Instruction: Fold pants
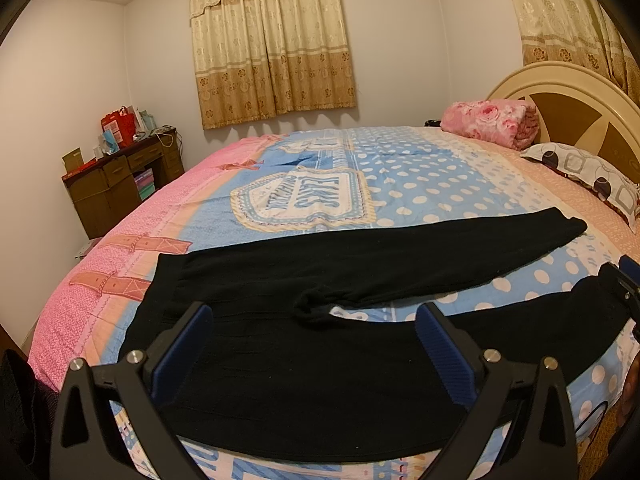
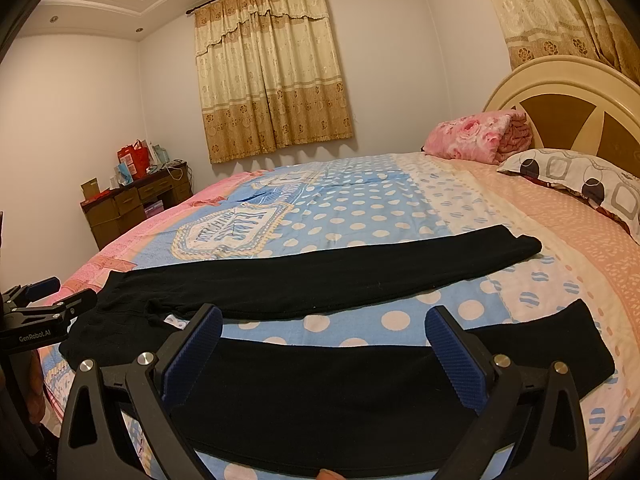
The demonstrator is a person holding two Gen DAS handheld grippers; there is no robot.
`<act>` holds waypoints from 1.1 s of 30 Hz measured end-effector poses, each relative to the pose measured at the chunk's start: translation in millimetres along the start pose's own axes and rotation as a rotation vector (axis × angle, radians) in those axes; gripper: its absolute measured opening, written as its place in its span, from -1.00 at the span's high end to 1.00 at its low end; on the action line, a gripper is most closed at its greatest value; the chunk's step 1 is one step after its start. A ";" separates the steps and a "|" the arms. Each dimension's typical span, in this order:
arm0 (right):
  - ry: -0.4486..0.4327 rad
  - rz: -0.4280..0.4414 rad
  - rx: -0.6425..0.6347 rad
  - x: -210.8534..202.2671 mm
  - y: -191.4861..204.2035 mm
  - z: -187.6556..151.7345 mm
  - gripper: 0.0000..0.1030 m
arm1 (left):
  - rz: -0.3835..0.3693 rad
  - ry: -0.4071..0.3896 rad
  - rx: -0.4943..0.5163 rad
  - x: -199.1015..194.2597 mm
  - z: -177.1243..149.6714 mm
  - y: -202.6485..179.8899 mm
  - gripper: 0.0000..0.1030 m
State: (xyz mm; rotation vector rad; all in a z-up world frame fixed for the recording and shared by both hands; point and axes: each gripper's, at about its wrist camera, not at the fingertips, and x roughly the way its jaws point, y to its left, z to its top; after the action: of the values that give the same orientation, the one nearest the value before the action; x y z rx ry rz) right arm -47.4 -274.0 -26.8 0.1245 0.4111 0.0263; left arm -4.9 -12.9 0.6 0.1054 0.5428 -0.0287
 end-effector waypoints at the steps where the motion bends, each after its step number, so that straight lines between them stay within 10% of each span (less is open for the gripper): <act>1: 0.001 0.000 0.001 0.1 0.0 -0.1 -0.98 | -0.001 0.001 0.000 0.8 0.1 1.8 -1.00; 33: 0.043 -0.010 0.011 21.6 -15.0 -4.3 -0.98 | 0.037 0.062 0.010 37.7 -12.8 16.7 -1.00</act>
State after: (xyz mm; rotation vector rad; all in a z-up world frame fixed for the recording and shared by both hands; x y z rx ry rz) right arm -29.2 -287.3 -41.2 0.1333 0.4546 0.0168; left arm 21.7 5.1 -28.3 0.1264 0.6021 0.0079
